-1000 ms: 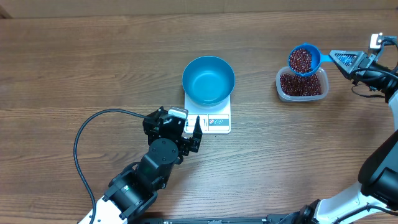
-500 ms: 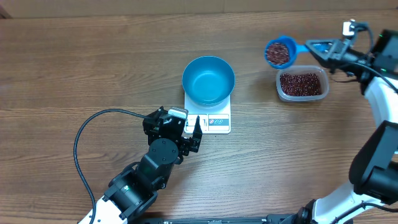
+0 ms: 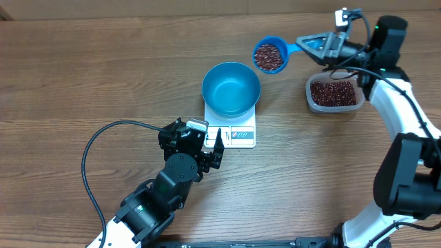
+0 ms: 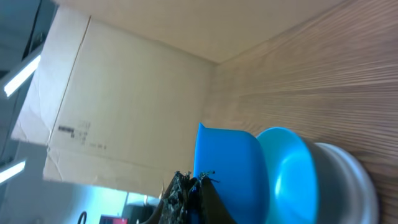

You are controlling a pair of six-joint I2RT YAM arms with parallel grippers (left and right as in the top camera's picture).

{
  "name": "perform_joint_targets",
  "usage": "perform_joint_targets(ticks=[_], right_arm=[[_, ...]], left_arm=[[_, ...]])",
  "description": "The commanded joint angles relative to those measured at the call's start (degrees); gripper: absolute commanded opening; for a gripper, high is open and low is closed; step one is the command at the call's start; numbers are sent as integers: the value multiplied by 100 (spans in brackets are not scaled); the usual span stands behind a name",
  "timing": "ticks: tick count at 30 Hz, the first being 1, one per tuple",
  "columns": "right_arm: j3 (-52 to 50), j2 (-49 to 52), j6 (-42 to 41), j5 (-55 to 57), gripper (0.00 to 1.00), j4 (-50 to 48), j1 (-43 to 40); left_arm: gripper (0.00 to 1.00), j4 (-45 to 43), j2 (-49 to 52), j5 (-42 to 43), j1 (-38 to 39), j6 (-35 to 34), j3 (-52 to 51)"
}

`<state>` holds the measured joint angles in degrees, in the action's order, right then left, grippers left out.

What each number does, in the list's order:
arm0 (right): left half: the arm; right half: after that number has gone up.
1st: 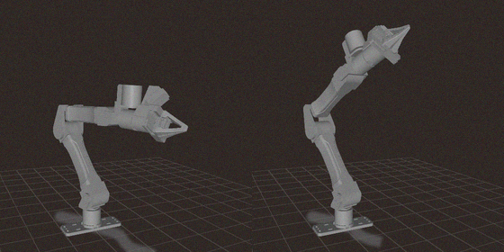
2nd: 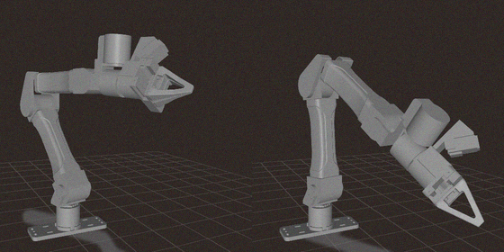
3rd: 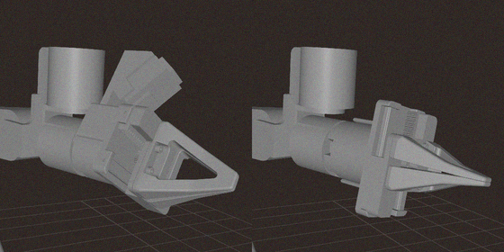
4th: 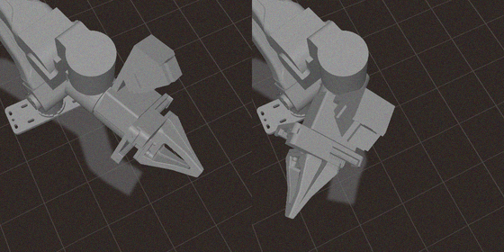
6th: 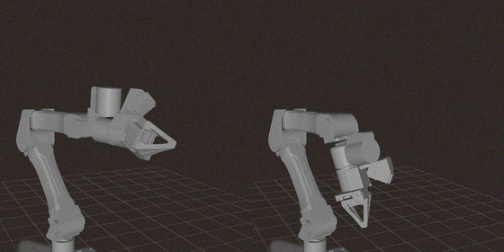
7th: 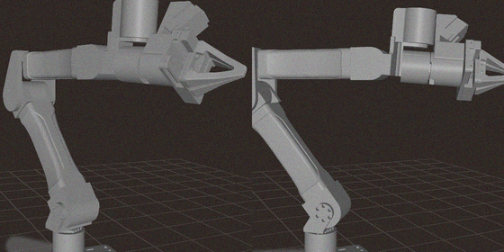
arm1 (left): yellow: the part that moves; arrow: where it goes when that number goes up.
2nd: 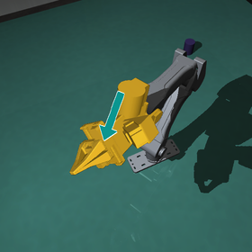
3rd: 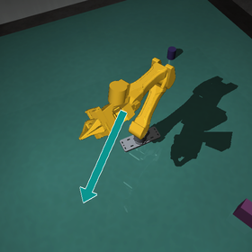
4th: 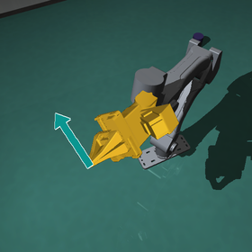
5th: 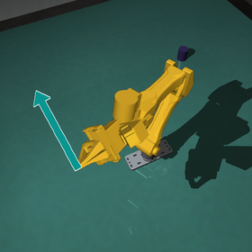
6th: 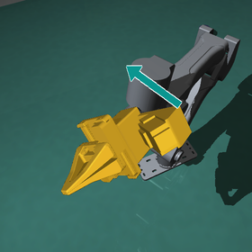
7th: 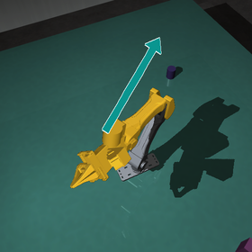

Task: Scoop item into bowl and weigh 150g on scale
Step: 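Carry the scoop left over the teal bowl on the scale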

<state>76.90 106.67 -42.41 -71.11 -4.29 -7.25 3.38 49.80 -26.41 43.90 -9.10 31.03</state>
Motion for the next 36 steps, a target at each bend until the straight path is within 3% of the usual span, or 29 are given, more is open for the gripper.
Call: perform_joint_targets(ticks=[1, 25, 36], right_arm=[[11, 0, -131, -42, 4, -192, 221], [11, -431, -66, 839, 4, -105, 1095], [11, -1174, 1292, 2159, 4, 1853, 1154]], left_arm=[[100, -13, 7, -103, 37, -122, -39], [100, -13, 7, -103, 37, -122, -39], [100, -13, 7, -103, 37, -122, -39]])
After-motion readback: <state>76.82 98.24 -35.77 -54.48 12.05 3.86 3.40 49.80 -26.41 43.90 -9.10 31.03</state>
